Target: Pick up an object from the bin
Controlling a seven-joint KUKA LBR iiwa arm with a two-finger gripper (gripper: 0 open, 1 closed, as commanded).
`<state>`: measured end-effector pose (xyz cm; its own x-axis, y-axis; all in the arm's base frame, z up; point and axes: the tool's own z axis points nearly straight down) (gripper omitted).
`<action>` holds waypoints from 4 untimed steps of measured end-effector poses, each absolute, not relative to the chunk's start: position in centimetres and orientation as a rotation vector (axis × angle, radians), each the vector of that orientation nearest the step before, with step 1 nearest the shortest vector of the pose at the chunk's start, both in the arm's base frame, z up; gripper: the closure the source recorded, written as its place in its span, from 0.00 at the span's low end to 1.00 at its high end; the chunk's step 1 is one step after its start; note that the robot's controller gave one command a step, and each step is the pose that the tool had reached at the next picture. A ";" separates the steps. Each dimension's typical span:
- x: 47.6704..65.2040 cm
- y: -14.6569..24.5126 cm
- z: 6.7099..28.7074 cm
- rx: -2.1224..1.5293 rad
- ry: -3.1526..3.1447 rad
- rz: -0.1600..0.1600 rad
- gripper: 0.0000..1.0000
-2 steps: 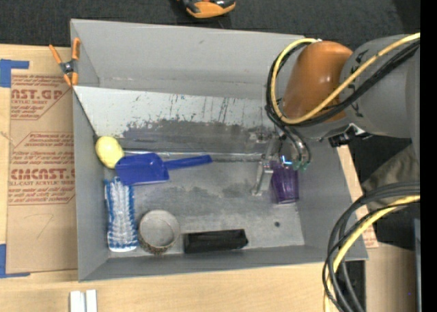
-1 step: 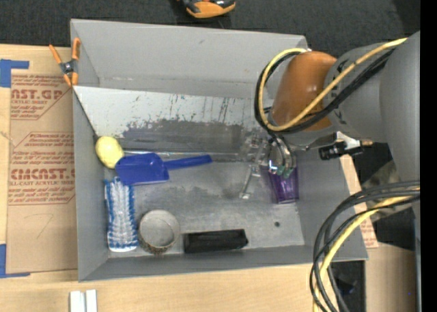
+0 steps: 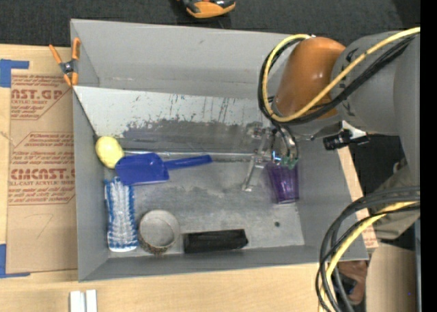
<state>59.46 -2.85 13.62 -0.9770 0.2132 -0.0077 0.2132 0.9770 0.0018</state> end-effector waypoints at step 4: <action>59.0 -4.1 7.4 0.448 3.090 0.005 1.00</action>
Offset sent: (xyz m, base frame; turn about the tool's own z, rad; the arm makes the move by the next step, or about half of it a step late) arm -0.0056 -0.0144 -0.0662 0.0762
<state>58.98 -4.08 7.45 -0.9586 0.2840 -0.0186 0.2839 0.9588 0.0060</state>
